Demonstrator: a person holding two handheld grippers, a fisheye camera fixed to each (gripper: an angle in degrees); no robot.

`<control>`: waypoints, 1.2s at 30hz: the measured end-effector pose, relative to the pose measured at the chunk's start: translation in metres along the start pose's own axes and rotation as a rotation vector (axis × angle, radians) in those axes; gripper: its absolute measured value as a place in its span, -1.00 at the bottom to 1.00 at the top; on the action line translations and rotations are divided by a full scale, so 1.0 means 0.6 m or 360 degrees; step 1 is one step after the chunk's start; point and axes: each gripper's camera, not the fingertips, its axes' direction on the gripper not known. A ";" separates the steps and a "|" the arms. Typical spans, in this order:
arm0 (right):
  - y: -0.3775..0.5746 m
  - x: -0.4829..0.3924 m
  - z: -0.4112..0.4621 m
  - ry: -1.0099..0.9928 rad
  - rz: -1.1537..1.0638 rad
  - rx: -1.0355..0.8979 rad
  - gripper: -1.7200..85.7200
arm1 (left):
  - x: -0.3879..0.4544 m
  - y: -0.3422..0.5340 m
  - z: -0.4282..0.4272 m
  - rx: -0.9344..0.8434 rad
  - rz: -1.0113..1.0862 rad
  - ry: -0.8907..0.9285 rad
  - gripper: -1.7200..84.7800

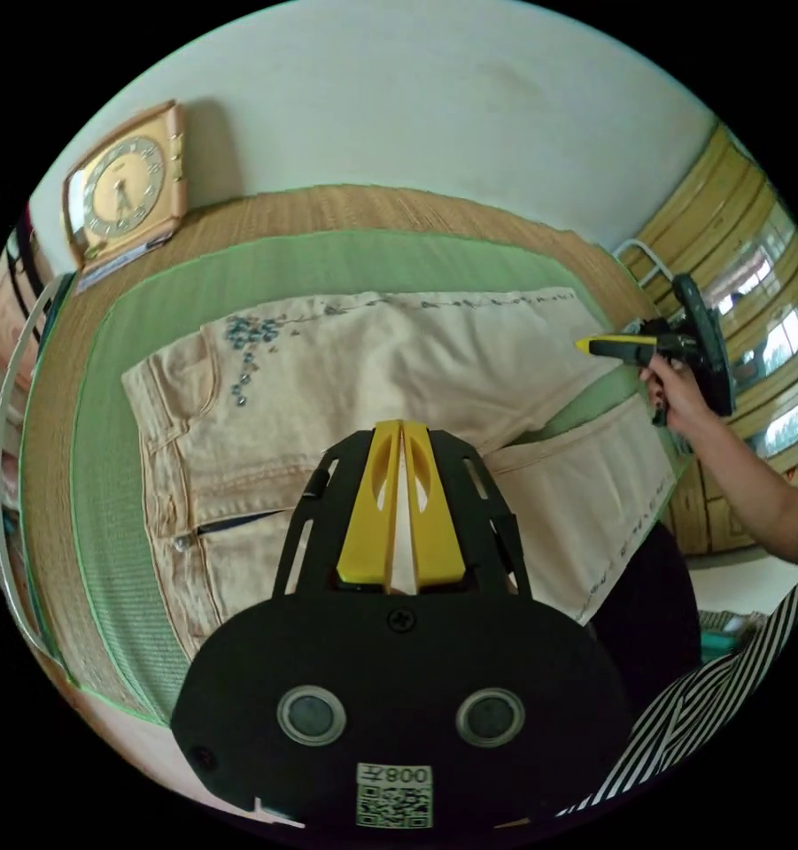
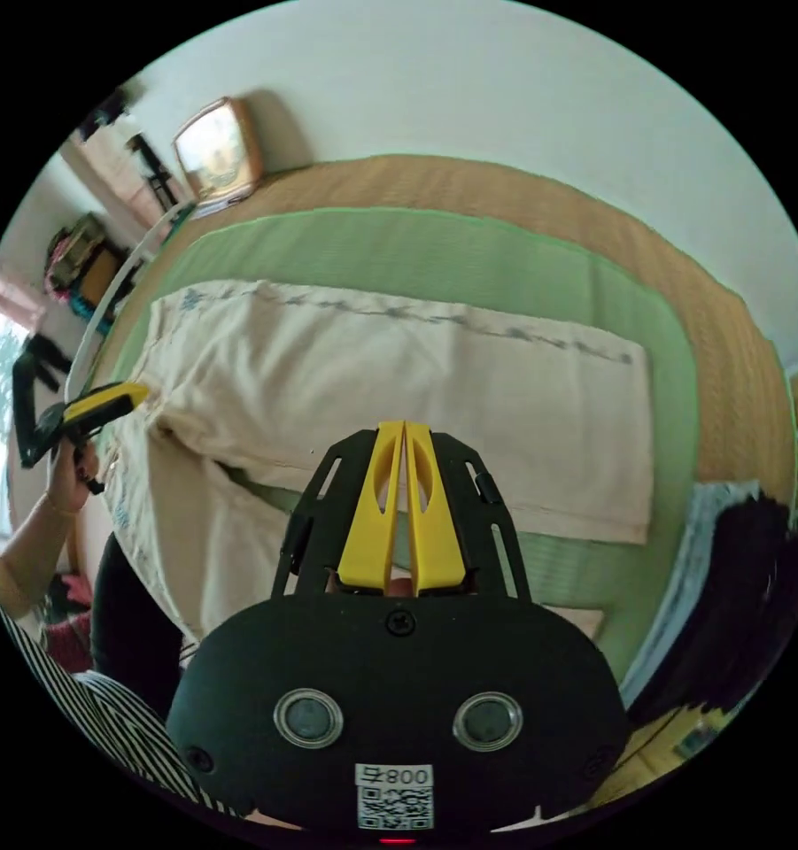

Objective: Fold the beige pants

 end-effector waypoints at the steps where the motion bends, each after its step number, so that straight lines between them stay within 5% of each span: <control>1: 0.009 0.057 0.006 0.0036 0.0121 -0.0039 -0.96 | 0.009 -0.003 0.018 -0.0083 0.0020 -0.0032 -0.96; 17: 0.218 0.196 -0.030 -0.0029 0.0330 -0.0026 -0.96 | 0.050 0.003 0.054 -0.0165 0.0040 -0.0042 -0.96; 23: 0.277 0.226 0.022 -0.0026 0.0436 -0.0097 -0.96 | 0.079 0.005 0.015 0.0031 0.0098 0.0040 -0.96; 28: 0.280 0.241 0.042 -0.0050 0.0450 -0.0091 -0.96 | 0.103 0.016 0.060 -0.0223 0.0240 -0.0063 -0.96; 36: 0.294 0.248 0.079 -0.0069 0.0464 -0.0096 -0.96 | 0.075 0.001 0.047 -0.0215 0.0174 -0.0091 -0.96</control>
